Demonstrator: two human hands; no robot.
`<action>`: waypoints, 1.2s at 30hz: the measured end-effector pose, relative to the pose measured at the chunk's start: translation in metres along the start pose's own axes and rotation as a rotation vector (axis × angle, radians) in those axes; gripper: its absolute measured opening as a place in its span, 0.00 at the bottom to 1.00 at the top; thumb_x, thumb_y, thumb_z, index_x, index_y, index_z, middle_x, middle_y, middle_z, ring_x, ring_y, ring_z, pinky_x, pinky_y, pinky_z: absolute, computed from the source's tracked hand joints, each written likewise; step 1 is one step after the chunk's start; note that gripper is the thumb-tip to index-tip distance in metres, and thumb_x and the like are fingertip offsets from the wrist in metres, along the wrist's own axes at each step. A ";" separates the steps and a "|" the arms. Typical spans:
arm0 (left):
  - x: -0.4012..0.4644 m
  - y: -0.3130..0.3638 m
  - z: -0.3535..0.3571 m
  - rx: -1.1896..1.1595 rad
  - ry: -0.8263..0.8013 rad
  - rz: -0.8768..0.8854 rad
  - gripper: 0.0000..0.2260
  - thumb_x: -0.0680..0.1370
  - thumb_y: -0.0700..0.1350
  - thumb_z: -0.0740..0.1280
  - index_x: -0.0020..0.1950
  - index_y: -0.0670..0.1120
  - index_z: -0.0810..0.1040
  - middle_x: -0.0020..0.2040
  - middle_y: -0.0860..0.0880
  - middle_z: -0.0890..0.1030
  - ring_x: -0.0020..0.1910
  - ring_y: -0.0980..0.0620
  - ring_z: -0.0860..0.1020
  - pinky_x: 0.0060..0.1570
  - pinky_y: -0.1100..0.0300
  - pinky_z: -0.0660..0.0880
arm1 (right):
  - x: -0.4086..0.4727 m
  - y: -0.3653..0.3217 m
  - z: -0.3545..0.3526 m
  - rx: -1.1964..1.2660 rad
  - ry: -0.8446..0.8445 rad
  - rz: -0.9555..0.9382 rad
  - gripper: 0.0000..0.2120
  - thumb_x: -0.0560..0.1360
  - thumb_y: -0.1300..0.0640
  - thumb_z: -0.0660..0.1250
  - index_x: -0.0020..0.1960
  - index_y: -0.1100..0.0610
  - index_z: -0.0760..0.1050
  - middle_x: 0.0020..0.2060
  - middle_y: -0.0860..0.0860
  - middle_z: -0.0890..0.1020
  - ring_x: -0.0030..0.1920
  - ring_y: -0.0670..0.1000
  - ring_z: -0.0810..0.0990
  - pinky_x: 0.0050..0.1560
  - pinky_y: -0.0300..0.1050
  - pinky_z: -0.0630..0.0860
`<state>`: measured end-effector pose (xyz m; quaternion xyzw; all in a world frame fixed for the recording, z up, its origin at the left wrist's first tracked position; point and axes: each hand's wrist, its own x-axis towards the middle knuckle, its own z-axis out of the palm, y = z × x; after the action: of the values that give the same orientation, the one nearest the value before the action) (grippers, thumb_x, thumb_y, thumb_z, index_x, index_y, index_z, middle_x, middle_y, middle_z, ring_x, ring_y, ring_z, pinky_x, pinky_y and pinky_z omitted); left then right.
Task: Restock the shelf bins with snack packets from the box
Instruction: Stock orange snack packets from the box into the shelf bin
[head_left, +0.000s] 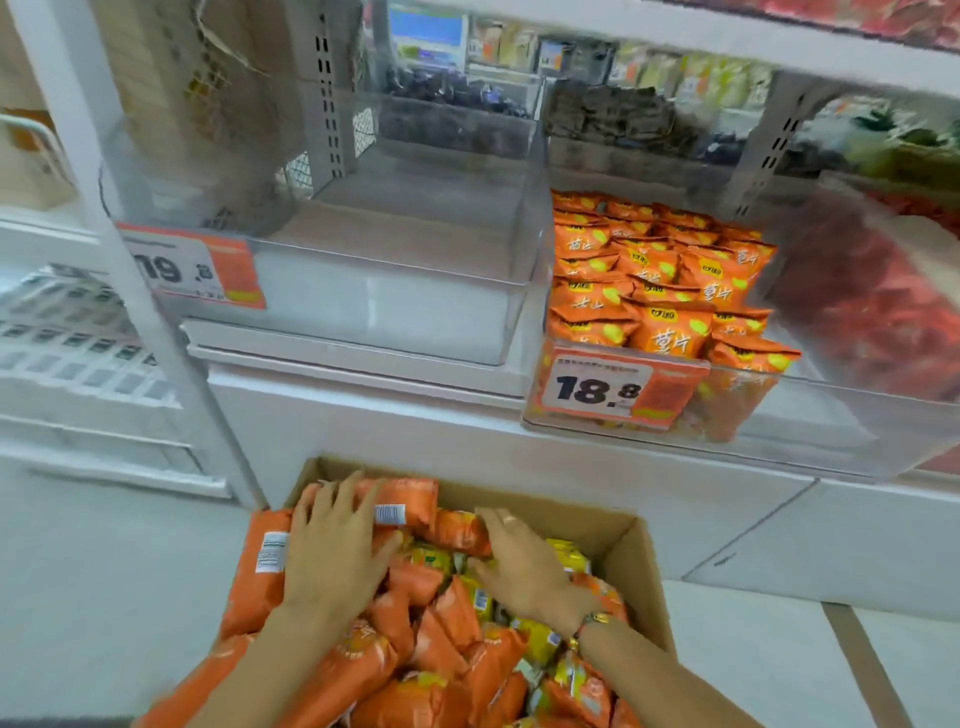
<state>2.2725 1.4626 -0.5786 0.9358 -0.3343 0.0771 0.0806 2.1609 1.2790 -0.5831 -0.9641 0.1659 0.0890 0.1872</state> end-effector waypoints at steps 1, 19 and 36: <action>-0.001 -0.003 0.002 0.030 0.011 0.024 0.23 0.64 0.55 0.74 0.55 0.47 0.83 0.51 0.45 0.83 0.51 0.40 0.78 0.54 0.42 0.73 | 0.008 -0.003 0.007 -0.006 0.002 0.010 0.27 0.78 0.47 0.61 0.74 0.55 0.59 0.68 0.54 0.69 0.68 0.55 0.69 0.65 0.48 0.67; 0.005 0.091 -0.058 -0.859 -0.585 -0.367 0.25 0.77 0.67 0.57 0.60 0.51 0.79 0.55 0.49 0.83 0.53 0.50 0.79 0.49 0.57 0.76 | -0.058 0.033 -0.038 0.190 0.347 0.110 0.17 0.76 0.47 0.66 0.63 0.52 0.72 0.55 0.48 0.74 0.59 0.48 0.71 0.52 0.36 0.68; -0.009 0.098 -0.027 -1.594 -0.521 -0.703 0.11 0.73 0.49 0.73 0.53 0.51 0.75 0.52 0.50 0.82 0.50 0.53 0.81 0.44 0.63 0.77 | -0.058 0.059 -0.007 -0.242 -0.365 0.331 0.21 0.79 0.57 0.58 0.71 0.58 0.62 0.67 0.62 0.68 0.67 0.61 0.69 0.63 0.51 0.68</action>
<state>2.2005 1.3988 -0.5448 0.6388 0.0085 -0.4197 0.6447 2.0867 1.2417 -0.5821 -0.9073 0.2728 0.3098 0.0802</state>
